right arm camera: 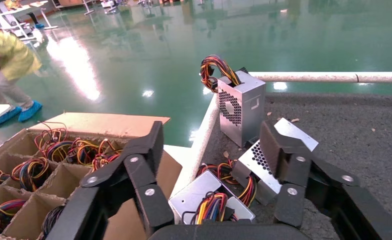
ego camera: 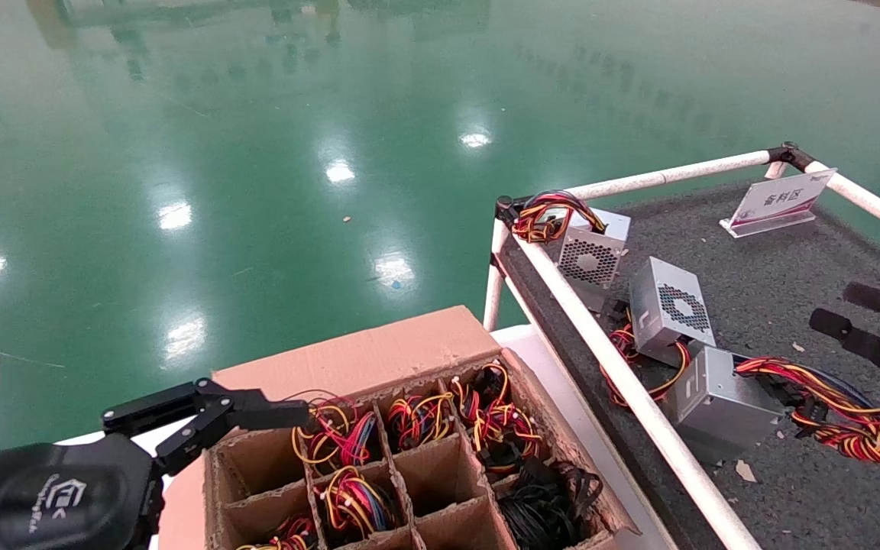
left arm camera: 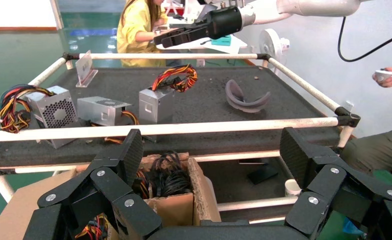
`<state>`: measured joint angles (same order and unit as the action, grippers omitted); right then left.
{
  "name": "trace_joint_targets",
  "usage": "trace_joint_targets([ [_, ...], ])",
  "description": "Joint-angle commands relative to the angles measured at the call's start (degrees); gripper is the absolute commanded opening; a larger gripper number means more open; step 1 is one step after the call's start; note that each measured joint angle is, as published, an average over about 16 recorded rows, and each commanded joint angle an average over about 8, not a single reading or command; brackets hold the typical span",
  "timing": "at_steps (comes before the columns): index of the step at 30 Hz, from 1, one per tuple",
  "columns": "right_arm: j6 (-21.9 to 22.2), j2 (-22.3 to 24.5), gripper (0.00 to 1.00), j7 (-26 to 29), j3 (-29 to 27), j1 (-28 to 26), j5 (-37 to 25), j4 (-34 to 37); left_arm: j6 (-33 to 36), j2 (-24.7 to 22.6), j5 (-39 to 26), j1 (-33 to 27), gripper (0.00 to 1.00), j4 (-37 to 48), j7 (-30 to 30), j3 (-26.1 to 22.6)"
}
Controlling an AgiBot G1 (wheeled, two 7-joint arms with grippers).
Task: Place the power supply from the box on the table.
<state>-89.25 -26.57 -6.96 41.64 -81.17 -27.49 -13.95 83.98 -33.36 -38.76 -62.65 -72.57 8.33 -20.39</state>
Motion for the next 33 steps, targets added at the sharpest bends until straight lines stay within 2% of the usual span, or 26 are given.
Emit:
trace_joint_targets([
  [1, 0.0, 0.0, 1.00, 0.0, 0.0, 0.0, 0.0, 0.0, 0.0, 0.0, 0.0, 0.0, 1.00, 0.0, 0.0, 0.0],
  [27, -0.1, 0.1, 1.00, 0.1, -0.1, 0.1, 0.1, -0.2, 0.0, 0.0, 0.0, 0.0, 1.00, 0.0, 0.0, 0.0],
  [33, 0.0, -0.2, 1.00, 0.7, -1.0, 0.8, -0.4, -2.2, 0.0, 0.0, 0.0, 0.0, 1.00, 0.0, 0.0, 0.0],
])
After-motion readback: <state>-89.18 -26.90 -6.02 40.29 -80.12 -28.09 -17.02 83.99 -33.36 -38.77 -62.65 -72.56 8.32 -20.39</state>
